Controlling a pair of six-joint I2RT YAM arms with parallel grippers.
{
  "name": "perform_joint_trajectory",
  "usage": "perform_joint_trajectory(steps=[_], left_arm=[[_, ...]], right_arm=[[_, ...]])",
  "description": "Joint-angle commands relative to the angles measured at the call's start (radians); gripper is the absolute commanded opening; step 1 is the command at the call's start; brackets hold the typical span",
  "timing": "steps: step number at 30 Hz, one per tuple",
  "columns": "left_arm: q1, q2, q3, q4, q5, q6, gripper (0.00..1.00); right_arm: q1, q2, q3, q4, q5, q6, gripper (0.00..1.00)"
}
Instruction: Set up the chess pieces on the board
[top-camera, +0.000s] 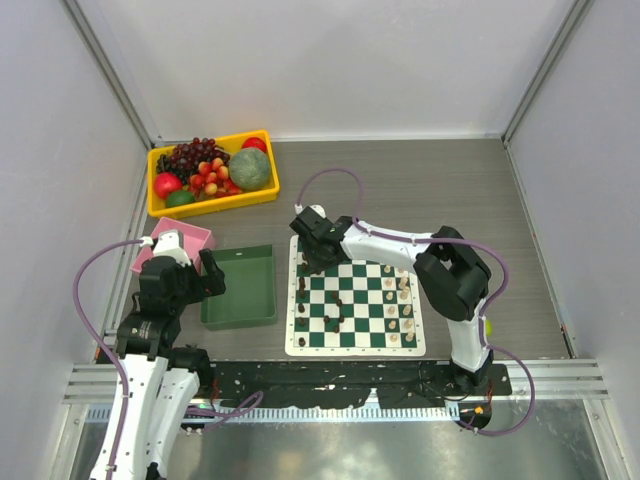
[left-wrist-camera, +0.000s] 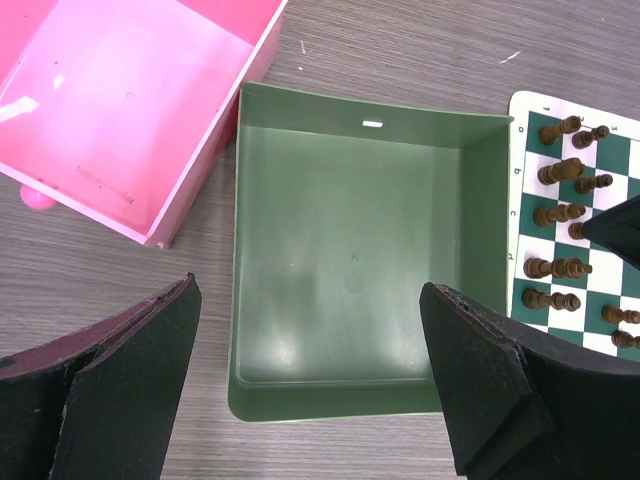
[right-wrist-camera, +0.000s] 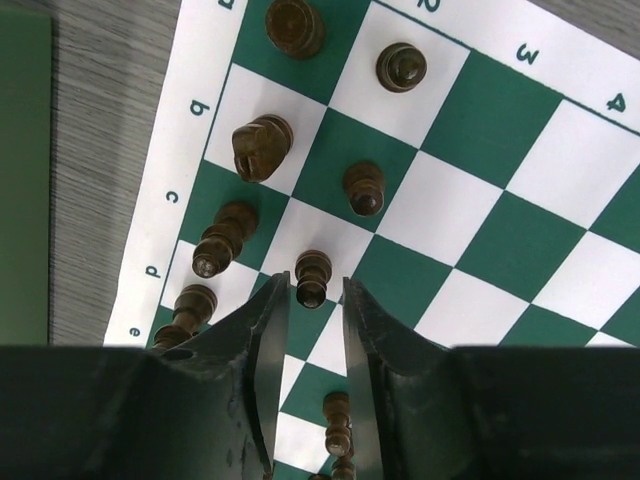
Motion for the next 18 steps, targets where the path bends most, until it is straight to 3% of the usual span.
perform_joint_trajectory(steps=[1, 5, 18], left_arm=[[0.003, -0.004, 0.005, 0.027, 0.008, -0.002, 0.99], [0.001, -0.004, 0.008, 0.026, 0.008, -0.002, 0.99], [0.003, -0.011, 0.007, 0.030, 0.010, -0.002, 0.99]], right_arm=[[0.005, -0.042, 0.042, -0.002, 0.008, -0.008, 0.38], [0.005, -0.110, 0.020, -0.013, 0.029, -0.007, 0.42], [0.021, -0.286, -0.202, 0.010, -0.011, 0.038, 0.43]])
